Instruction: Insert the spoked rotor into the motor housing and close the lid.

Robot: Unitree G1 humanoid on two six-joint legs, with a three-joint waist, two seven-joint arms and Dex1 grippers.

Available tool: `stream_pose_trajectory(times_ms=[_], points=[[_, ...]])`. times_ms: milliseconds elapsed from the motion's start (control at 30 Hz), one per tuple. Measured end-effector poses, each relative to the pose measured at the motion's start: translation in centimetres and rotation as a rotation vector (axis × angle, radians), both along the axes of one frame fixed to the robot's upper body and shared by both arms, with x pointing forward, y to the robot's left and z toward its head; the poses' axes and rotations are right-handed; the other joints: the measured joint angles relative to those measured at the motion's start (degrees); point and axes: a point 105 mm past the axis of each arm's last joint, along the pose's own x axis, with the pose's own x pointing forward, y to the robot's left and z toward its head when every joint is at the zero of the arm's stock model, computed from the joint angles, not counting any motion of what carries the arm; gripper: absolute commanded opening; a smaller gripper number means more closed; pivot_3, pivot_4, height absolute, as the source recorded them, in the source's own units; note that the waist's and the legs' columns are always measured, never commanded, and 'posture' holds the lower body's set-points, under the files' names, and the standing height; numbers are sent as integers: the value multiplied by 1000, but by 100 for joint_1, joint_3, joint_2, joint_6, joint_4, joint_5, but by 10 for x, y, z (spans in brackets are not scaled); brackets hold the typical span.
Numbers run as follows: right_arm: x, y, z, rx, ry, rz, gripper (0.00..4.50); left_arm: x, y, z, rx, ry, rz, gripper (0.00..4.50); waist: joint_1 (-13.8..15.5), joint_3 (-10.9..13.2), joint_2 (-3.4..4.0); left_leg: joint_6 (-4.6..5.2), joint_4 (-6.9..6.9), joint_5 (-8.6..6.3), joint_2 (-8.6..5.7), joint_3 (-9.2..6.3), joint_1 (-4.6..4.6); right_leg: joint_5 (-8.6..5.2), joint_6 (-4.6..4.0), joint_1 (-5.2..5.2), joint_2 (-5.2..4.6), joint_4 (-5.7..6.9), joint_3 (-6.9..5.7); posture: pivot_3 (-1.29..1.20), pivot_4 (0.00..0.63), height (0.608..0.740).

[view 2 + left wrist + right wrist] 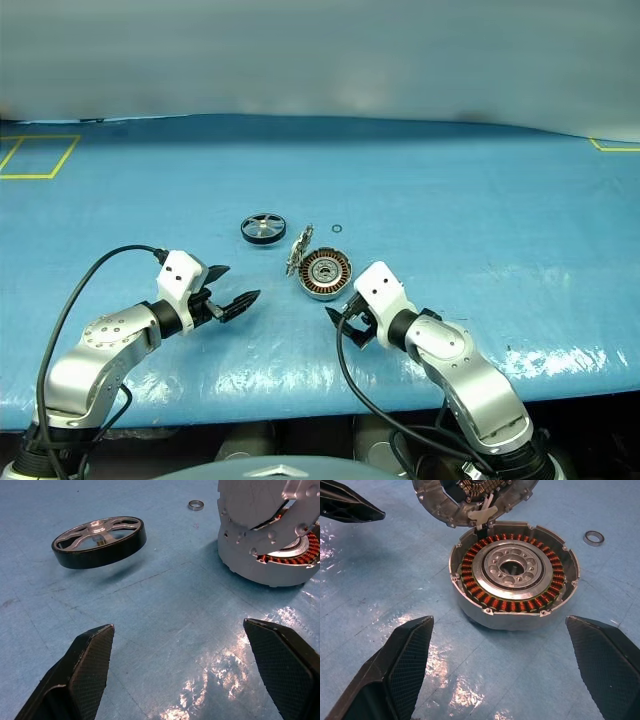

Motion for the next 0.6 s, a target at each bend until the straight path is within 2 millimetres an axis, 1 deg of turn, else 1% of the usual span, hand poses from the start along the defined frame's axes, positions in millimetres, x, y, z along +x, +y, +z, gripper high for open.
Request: stream_pose_trajectory(times_ms=[600], points=[[0,-1,0,-7,-3,0,4463,0,0,0,0,-3,1,4500,0,0,0,0,2,0,0,0,0,1,1,0,0,1,0,0,150,740]])
